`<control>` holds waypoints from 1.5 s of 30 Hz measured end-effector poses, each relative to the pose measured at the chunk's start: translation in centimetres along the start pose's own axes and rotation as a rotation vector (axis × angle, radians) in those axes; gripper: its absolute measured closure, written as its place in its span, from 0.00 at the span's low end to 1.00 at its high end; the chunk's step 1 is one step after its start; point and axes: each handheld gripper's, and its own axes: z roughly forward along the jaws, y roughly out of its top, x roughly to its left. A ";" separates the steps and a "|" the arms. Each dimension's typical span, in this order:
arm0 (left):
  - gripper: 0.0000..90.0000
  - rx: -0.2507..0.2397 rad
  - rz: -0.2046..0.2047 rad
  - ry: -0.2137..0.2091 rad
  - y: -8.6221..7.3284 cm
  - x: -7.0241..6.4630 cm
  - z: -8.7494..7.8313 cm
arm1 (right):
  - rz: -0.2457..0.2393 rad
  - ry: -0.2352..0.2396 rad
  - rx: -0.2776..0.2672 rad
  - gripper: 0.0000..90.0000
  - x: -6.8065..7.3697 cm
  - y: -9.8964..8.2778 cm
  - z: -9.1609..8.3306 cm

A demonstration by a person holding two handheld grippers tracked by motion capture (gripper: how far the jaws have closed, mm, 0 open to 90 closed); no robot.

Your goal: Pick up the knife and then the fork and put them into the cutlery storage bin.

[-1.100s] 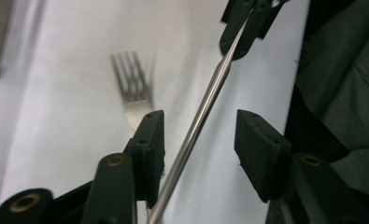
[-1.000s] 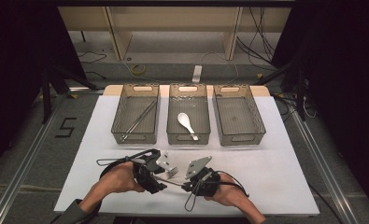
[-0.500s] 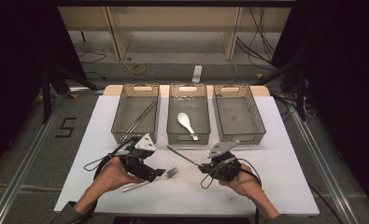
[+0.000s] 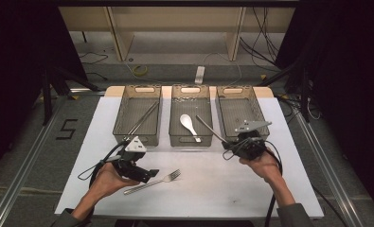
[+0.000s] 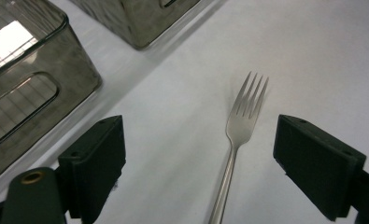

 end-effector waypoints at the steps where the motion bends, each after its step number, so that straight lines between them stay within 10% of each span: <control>1: 0.18 -0.001 0.000 0.002 -0.1 0.1 0.0 | 0.010 -0.009 -0.001 0.99 -0.5 0.2 -0.1; 23: 0.16 -0.085 -0.069 -0.032 -0.8 0.3 -0.8 | 0.236 -0.177 0.022 0.99 -8.8 4.4 2.1; 45: 0.16 -0.064 -0.067 -0.051 -1.2 0.2 -0.7 | 0.431 -0.261 0.065 0.99 -11.2 4.8 6.4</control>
